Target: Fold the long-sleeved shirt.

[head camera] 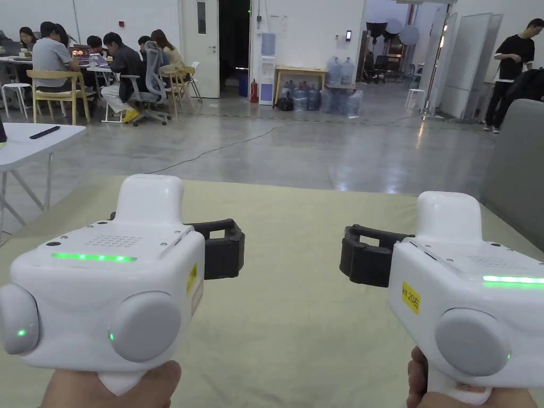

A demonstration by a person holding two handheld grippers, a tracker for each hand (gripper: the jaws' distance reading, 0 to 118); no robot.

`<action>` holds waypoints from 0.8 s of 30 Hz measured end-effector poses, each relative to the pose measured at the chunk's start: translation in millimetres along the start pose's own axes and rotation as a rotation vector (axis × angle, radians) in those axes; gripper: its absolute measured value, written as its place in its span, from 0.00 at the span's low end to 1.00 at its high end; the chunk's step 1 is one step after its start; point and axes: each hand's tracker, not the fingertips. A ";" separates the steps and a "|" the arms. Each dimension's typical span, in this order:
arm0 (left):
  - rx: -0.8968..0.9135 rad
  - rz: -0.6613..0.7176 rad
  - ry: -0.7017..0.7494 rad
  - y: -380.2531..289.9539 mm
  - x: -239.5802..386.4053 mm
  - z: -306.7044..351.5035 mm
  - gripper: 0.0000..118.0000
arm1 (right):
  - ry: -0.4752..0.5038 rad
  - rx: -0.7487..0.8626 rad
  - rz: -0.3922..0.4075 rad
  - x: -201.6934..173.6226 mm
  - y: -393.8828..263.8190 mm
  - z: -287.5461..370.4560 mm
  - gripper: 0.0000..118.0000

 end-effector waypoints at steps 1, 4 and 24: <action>0.003 -0.006 0.001 0.0 0.9 0.4 0.92 | 0.001 0.001 0.003 -0.6 0.1 0.0 0.97; 0.009 -0.014 0.014 0.2 2.3 0.4 0.91 | 0.006 0.001 0.004 0.0 0.9 0.5 0.97; 0.070 -0.002 -0.046 -6.3 5.1 5.9 0.92 | -0.009 0.011 0.021 0.2 0.4 0.7 0.97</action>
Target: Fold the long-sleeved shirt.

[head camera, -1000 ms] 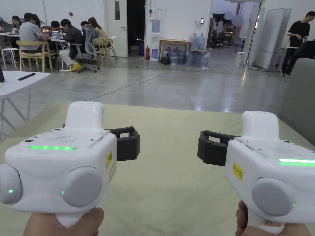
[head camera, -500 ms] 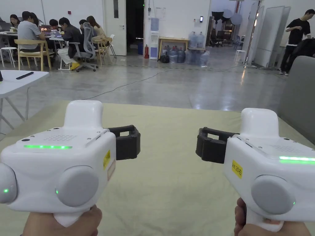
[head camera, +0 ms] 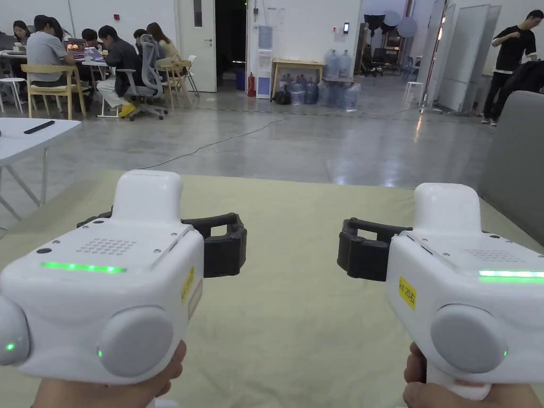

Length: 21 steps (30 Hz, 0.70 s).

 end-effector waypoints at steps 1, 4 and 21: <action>0.056 -0.018 -0.038 -1.1 -1.4 1.8 0.92 | 0.001 0.002 0.001 -0.5 -0.1 -0.1 0.97; 0.075 -0.031 0.021 -0.8 -0.1 5.0 0.91 | -0.012 -0.013 0.006 -0.7 -0.4 -2.9 0.97; 0.008 0.029 0.015 -10.6 -47.3 5.7 0.00 | 0.123 -0.044 -0.071 -16.8 -7.3 -5.8 0.00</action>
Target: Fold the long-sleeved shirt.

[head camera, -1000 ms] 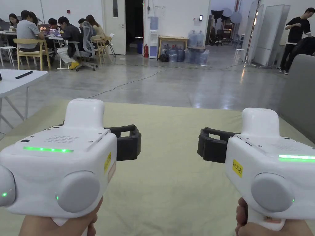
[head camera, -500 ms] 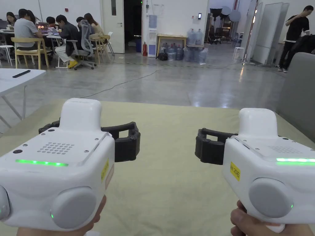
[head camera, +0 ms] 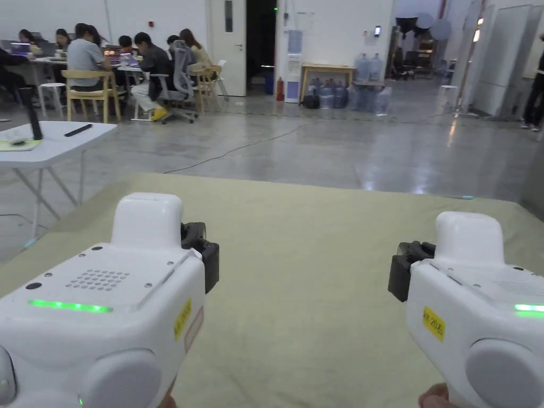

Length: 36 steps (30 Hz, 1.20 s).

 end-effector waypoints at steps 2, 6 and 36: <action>-0.011 -0.023 0.120 3.0 -35.3 9.1 0.00 | 0.087 -0.022 -0.025 -29.3 -0.6 -13.1 0.00; -0.090 -0.033 0.311 4.1 -115.6 32.9 0.00 | 0.496 -0.115 -0.051 -107.8 -8.4 -13.3 0.00; -0.836 0.272 0.187 -253.6 -192.4 -143.4 0.03 | 0.379 -0.322 0.172 -91.5 -77.9 -51.2 0.00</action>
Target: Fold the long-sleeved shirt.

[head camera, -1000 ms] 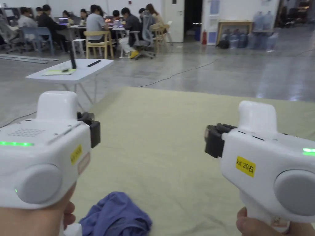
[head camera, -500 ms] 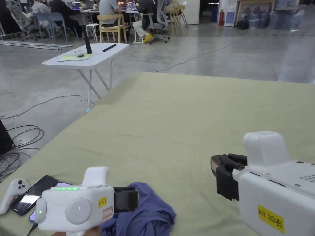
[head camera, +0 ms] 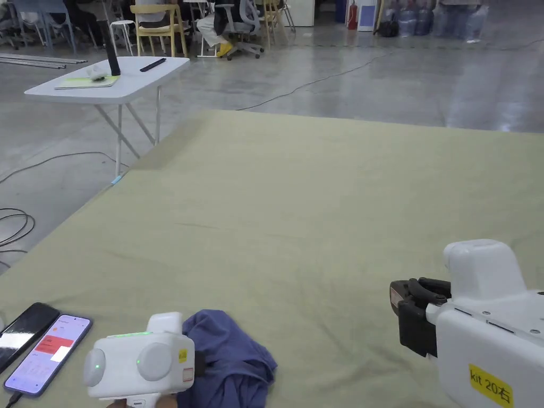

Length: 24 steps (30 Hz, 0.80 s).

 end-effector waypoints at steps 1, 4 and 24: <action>0.009 0.023 -0.040 5.8 0.9 6.4 0.02 | 0.013 0.004 -0.013 5.0 0.2 4.7 0.00; 0.087 0.139 -0.285 33.3 6.3 48.2 0.01 | 0.005 0.040 -0.071 18.5 2.4 20.8 0.00; 0.451 -0.357 -0.852 152.1 370.0 299.7 0.01 | -0.288 0.374 -0.153 123.6 53.2 200.7 0.00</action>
